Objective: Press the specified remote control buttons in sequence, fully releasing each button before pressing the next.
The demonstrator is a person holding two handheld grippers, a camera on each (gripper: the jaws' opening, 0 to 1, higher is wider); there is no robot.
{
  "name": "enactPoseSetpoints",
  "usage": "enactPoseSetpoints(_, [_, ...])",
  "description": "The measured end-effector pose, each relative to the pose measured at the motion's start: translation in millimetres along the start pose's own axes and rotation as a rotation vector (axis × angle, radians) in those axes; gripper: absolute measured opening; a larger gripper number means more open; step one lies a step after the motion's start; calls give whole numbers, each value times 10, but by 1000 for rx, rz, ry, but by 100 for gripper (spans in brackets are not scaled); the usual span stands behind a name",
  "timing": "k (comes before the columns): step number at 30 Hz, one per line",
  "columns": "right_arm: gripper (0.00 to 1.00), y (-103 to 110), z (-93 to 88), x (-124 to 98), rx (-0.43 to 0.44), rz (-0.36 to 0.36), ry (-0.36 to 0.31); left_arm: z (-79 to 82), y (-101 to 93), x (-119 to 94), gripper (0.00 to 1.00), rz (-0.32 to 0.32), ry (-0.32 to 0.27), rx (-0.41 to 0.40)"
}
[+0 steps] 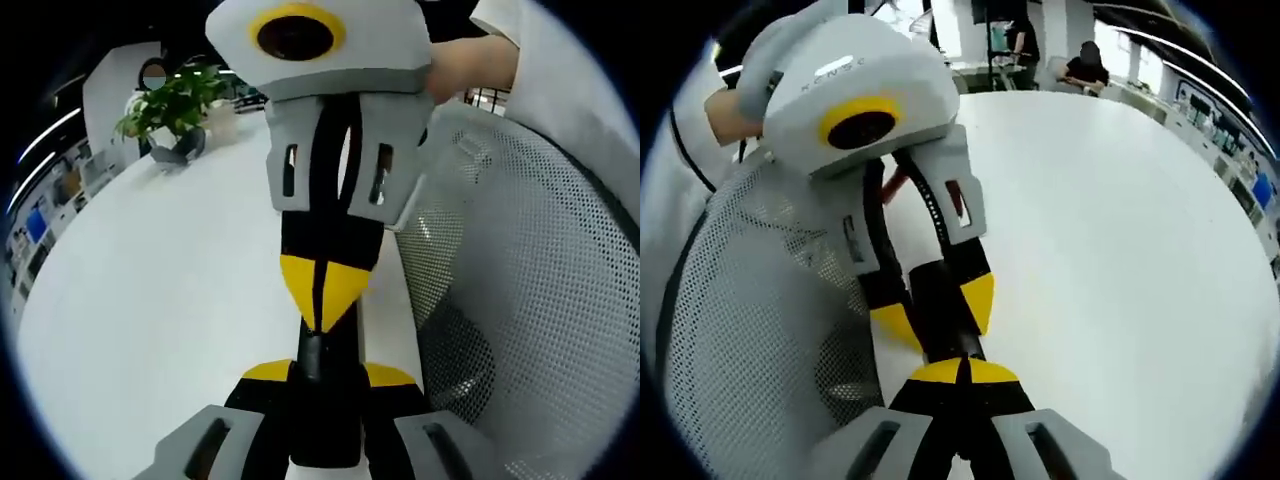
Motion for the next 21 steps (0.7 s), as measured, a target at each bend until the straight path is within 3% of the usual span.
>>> enactPoseSetpoints(4, [0,-29,41,37,25,30,10,-7,0,-3,24,6,-7,-4])
enactPoseSetpoints(14, [0,-88,80,92,119,22,54,-26,-12,-9,24,21,-24,-14])
enactPoseSetpoints(21, [0,-37,50,77,107,0,29,-28,-18,-10,24,24,-32,-19])
Point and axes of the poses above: the point that each gripper's makers call its tool centre point, and the gripper's own axes: x roughly forward along the fingers, y roughly to its left, z roughly out of its top, the point moved 10 cm from there along -x, roughly backward along the fingers, and after that the axes turned 13 degrees about -y, right-handed, at the moved point
